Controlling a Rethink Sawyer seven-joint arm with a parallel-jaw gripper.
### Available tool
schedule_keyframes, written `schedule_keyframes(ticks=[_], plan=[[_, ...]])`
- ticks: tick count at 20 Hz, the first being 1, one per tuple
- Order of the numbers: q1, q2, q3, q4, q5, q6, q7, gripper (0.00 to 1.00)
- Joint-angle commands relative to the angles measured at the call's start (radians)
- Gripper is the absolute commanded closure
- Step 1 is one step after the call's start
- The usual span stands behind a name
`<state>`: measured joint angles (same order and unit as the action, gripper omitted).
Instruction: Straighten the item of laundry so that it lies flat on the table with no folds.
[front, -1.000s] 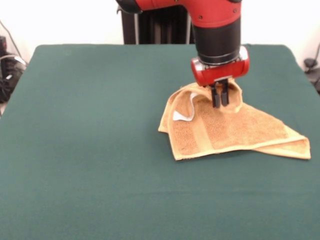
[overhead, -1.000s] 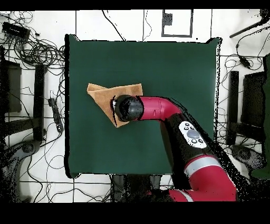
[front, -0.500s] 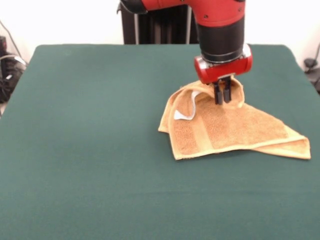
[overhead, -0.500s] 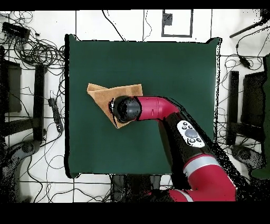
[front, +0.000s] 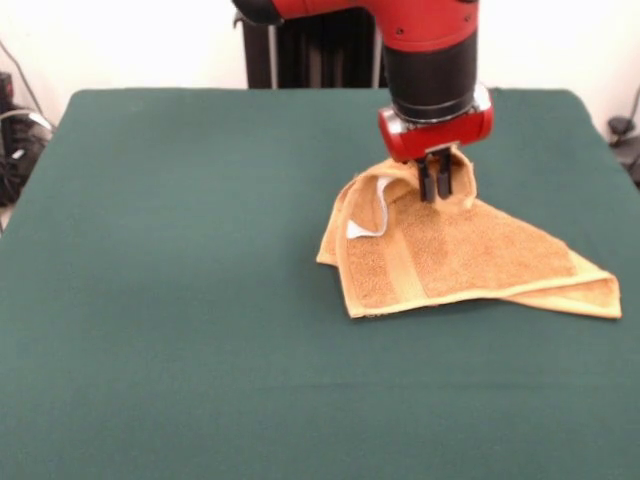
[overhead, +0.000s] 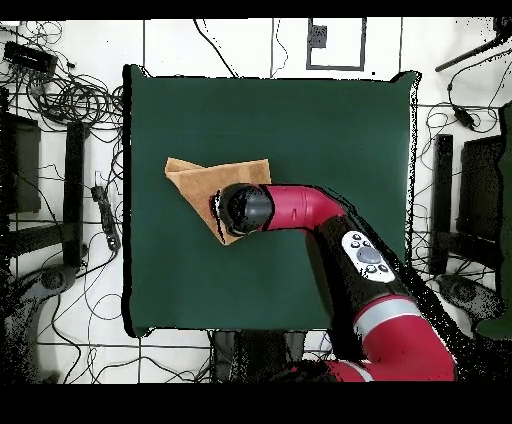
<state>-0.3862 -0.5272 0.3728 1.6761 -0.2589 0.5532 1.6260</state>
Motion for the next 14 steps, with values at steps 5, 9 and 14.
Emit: schedule_keyframes(ticks=[5,9,14], plan=[[-0.017,-0.039,0.098,0.089,-0.049,0.164,-0.126,1.0],[-0.028,-0.058,0.102,0.1,-0.051,0.183,-0.133,1.0],[-0.039,-0.065,0.111,0.104,-0.052,0.197,-0.142,1.0]])
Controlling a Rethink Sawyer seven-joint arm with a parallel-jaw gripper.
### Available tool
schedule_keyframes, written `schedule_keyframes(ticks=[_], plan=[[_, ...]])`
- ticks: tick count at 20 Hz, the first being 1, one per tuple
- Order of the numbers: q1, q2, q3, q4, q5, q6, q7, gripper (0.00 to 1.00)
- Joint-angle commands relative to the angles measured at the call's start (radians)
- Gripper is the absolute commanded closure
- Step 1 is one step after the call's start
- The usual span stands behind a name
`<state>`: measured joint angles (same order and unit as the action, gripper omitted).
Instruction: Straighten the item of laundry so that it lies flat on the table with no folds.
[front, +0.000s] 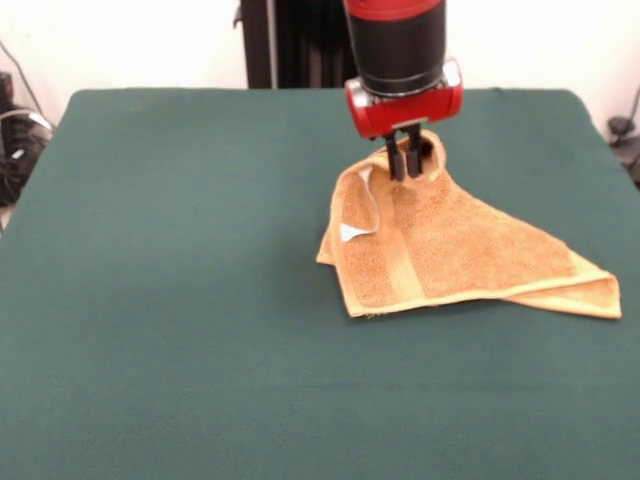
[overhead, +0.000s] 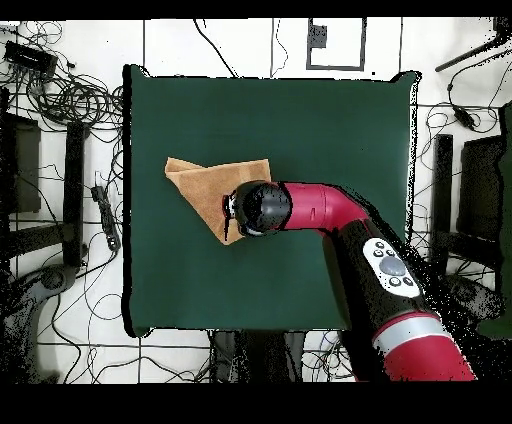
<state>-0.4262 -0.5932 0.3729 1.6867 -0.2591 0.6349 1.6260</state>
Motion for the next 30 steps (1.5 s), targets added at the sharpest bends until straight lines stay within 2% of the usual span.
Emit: schedule_keyframes(ticks=[1,22,30], plan=[[0.0,0.001,0.112,0.094,-0.053,0.118,-0.145,1.0],[-0.043,0.001,0.134,0.108,-0.108,0.146,-0.17,1.0],[-0.046,-0.008,0.123,0.12,-0.115,0.163,-0.122,1.0]])
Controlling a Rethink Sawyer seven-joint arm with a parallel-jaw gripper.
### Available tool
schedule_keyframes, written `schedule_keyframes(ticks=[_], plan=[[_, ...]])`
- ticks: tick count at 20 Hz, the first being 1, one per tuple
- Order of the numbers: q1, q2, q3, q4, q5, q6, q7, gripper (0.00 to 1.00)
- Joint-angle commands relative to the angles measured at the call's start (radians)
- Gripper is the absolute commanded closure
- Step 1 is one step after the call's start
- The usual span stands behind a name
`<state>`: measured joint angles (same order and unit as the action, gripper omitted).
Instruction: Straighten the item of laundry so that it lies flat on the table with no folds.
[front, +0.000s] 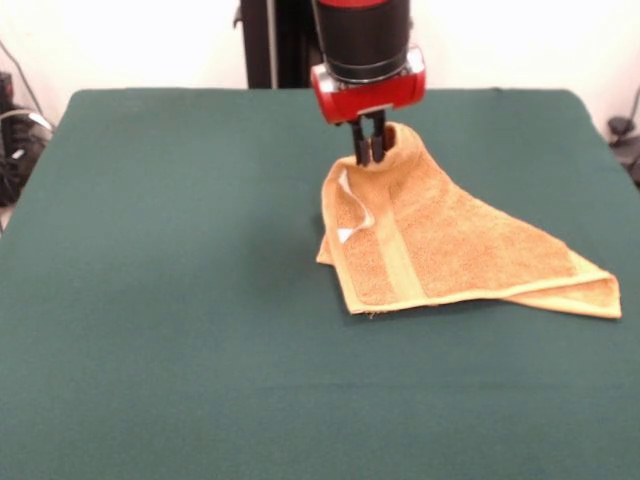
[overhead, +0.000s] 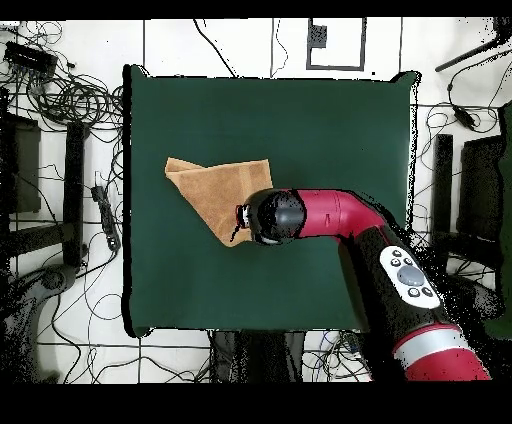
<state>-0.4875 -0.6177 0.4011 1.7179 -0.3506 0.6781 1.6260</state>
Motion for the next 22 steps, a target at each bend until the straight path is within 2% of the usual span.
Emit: schedule_keyframes(ticks=[1,9,22], plan=[[0.015,0.016,0.094,0.09,-0.024,0.12,-0.121,1.0],[0.02,0.013,0.087,0.095,-0.018,0.133,-0.103,1.0],[0.026,-0.025,0.082,0.065,-0.047,0.263,-0.166,1.0]])
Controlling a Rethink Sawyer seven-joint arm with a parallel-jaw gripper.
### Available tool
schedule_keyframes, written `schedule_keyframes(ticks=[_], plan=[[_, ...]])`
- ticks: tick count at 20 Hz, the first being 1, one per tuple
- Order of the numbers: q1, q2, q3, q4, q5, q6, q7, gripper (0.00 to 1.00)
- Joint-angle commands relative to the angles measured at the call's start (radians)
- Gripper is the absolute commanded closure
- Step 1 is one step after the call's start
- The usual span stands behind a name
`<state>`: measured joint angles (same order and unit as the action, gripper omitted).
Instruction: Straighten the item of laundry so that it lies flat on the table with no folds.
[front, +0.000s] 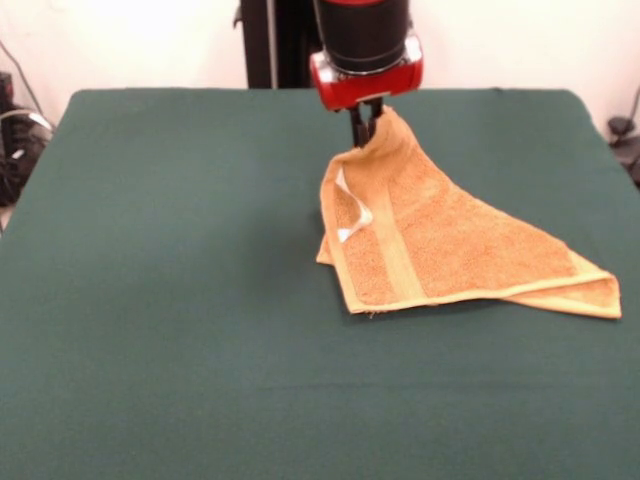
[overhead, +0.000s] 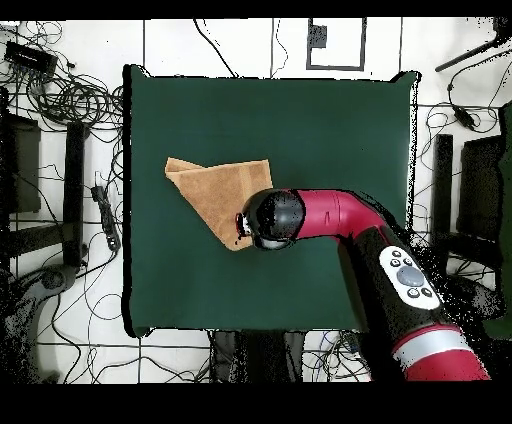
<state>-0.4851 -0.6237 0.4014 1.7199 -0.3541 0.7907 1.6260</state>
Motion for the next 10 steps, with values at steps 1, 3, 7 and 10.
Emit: schedule_keyframes(ticks=[1,3,7,10], plan=[[0.024,-0.021,0.081,0.057,-0.045,0.162,-0.169,1.0],[0.02,-0.031,0.083,0.058,-0.052,0.177,-0.178,1.0],[0.015,-0.042,0.087,0.058,-0.072,0.191,-0.187,1.0],[0.011,-0.041,0.088,0.059,-0.082,0.179,-0.176,1.0]])
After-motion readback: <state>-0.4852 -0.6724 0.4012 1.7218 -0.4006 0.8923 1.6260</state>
